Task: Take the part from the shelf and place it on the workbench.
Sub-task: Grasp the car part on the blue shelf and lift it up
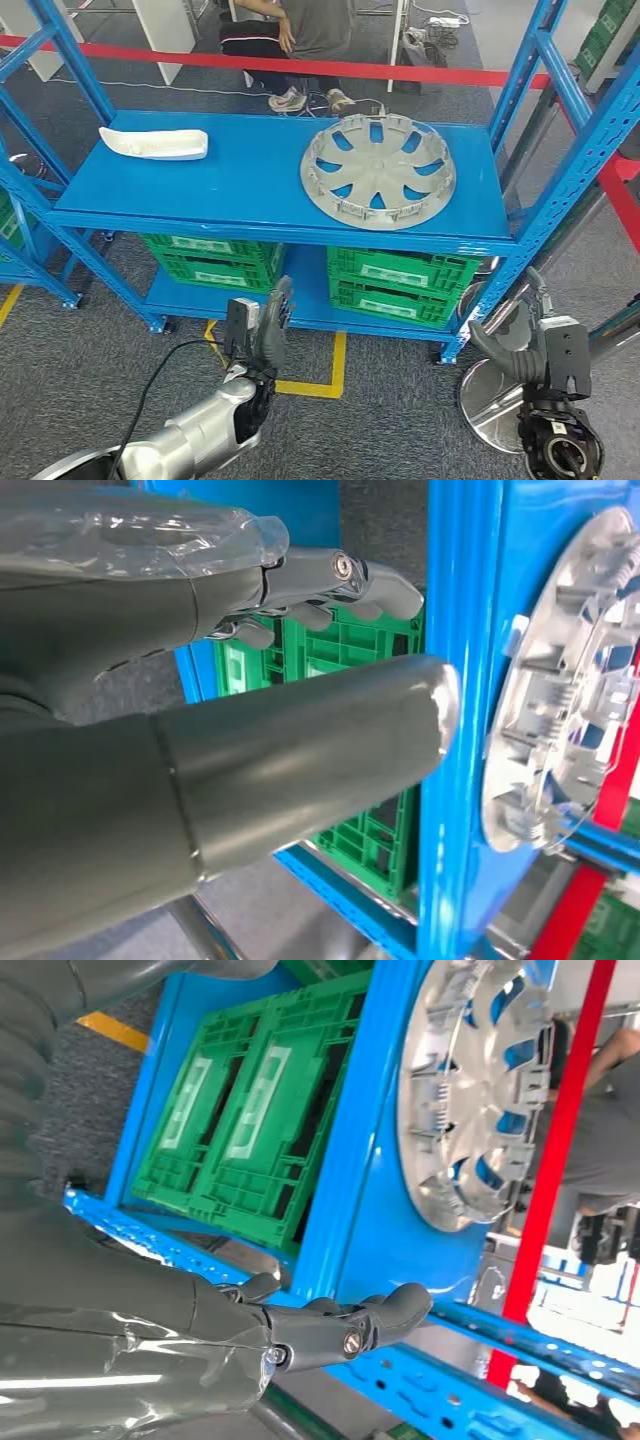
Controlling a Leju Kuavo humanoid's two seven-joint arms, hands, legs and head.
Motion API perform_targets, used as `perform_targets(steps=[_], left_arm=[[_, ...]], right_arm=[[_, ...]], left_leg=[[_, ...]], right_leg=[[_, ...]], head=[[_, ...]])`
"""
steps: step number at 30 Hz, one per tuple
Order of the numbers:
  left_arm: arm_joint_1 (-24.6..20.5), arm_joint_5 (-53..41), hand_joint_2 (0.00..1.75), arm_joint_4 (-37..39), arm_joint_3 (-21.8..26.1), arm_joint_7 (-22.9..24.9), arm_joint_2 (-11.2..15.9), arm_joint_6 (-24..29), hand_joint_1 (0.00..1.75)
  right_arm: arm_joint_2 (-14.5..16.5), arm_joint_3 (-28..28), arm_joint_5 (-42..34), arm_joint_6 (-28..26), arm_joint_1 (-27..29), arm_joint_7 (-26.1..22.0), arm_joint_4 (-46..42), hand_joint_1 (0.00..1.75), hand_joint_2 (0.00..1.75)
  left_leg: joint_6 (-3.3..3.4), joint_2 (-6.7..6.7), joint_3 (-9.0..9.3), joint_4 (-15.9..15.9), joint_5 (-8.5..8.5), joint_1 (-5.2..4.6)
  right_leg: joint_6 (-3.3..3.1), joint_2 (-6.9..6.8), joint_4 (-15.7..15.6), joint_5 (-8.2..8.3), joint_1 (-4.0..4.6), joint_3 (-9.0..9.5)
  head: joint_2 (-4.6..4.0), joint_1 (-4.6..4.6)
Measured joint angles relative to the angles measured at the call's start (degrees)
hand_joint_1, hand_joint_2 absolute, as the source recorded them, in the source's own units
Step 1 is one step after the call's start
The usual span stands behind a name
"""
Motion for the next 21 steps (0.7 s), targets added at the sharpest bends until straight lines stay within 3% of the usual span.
perform_targets(steps=[4,9,13,16,20,21], left_arm=[[0.06,4.12,0.0,-0.49,0.93,1.74,-0.05,-1.01,0.0],[0.94,20.41,0.0,-2.41,3.43,7.62,-0.14,-9.61,0.0],[1.21,24.58,0.0,-3.9,4.96,5.48,-0.16,-14.04,0.0],[1.2,22.77,0.0,-5.47,5.37,3.66,-0.04,-12.15,0.0],[1.03,8.53,1.75,-8.73,5.38,-0.59,0.81,-2.9,0.0],[0.98,4.15,1.75,-9.58,5.38,-1.21,1.05,-0.55,0.0]], right_arm=[[-0.03,0.07,-0.22,0.18,0.02,0.04,-0.65,0.0,1.75],[-0.03,0.34,-1.23,1.13,-0.08,-0.63,-0.71,0.0,1.75],[-0.02,0.49,-1.77,1.38,-0.31,-1.32,-0.71,0.0,1.75],[-0.03,0.45,-1.98,1.81,-0.46,-1.73,-0.71,0.0,1.75],[-0.03,0.2,-1.35,2.4,-0.42,-0.97,-0.89,0.0,1.75],[-0.03,0.09,-1.26,2.69,-0.39,-0.49,-1.0,0.0,1.75]], left_leg=[[0.0,0.0,0.0,0.0,0.0,0.0],[0.0,0.0,0.0,0.0,0.0,0.0],[0.0,0.0,-0.01,0.0,0.0,0.0],[0.0,0.0,-0.01,0.0,0.0,0.0],[0.0,0.0,0.0,0.0,0.0,0.0],[0.0,0.0,0.0,0.0,0.0,0.0]], right_leg=[[0.0,0.01,0.0,0.0,0.0,0.01],[0.0,0.01,0.0,0.0,0.0,0.01],[0.0,0.0,0.0,0.0,0.0,0.01],[0.0,0.0,0.0,0.0,0.0,0.01],[0.0,0.0,0.0,0.0,0.0,0.0],[0.0,0.0,0.0,0.0,0.0,0.0]], head=[[0.0,-0.01],[0.0,0.0],[0.0,-0.01],[0.0,-0.01],[0.0,-0.01],[0.0,-0.01]])
